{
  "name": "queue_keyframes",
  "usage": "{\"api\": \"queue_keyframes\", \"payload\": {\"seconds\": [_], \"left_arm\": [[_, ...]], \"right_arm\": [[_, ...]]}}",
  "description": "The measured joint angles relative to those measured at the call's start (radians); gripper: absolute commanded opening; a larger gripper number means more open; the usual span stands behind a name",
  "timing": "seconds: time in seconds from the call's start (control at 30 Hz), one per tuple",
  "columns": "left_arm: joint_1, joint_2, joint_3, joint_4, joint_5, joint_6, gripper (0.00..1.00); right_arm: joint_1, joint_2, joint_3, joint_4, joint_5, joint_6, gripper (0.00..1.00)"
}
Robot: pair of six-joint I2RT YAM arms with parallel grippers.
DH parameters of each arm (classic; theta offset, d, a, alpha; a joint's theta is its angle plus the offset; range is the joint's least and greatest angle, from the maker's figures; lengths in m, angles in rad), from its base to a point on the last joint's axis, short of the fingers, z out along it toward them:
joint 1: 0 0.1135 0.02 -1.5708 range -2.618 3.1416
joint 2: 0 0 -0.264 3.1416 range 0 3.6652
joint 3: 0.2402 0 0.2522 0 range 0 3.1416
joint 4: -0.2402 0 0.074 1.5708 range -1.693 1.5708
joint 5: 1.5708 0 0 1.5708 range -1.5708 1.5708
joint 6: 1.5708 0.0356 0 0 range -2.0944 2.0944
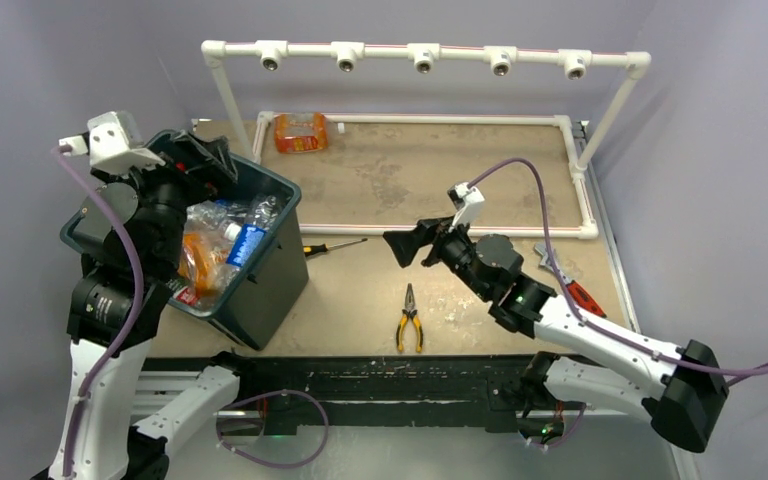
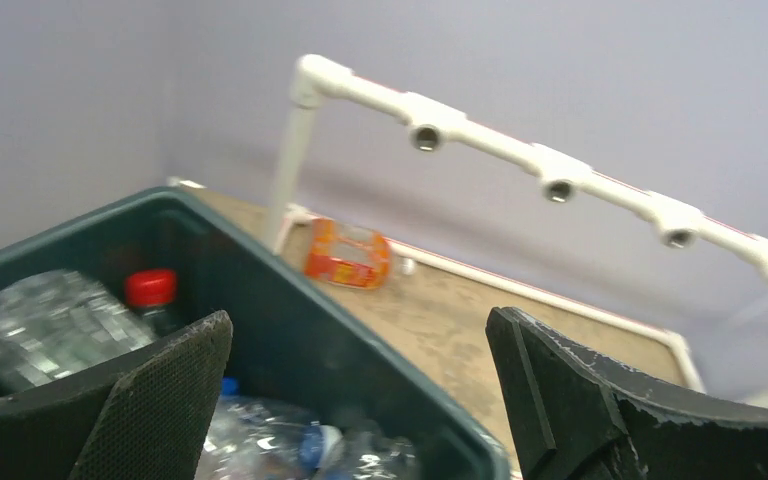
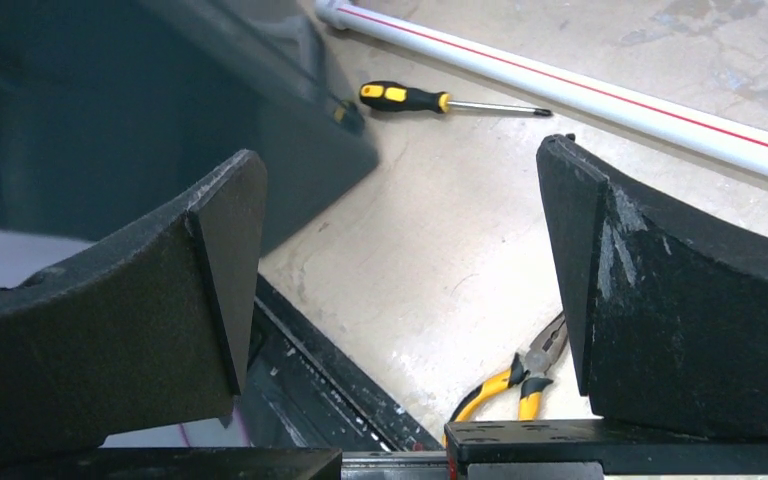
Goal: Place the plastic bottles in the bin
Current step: Move the trash bin to the center of the board.
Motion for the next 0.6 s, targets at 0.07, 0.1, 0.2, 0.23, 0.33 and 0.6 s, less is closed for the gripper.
{"api": "queue_keyframes", "payload": {"seconds": [0.07,0.1,0.2,0.23,0.33,0.6], "left_arm": [[0.000,0.009,0.001,0.033,0.085,-0.003,0.99],[0.000,0.013,-0.005,0.050,0.121,-0.003,0.99],[0.000,0.001,-0.059,0.119,0.185,-0.002,0.99],[0.000,-0.010,-0.088,0.145,0.198,-0.003,0.99],[0.000,-0.060,-0.181,0.208,0.213,-0.004,0.99],[0.000,-0.182,-0.283,0.307,0.194,-0.001,0.99]], "right_arm": [[-0.026,0.039,0.000,0.037,0.005,0.021,0.99],[-0.050,0.068,0.000,0.063,-0.002,0.039,0.99],[-0.161,0.179,-0.005,0.164,-0.039,0.123,0.99],[-0.204,0.225,-0.006,0.200,-0.045,0.158,0.99],[-0.287,0.371,-0.007,0.308,-0.057,0.238,0.98],[-0.353,0.873,0.208,0.526,-0.124,0.401,0.96]]}}
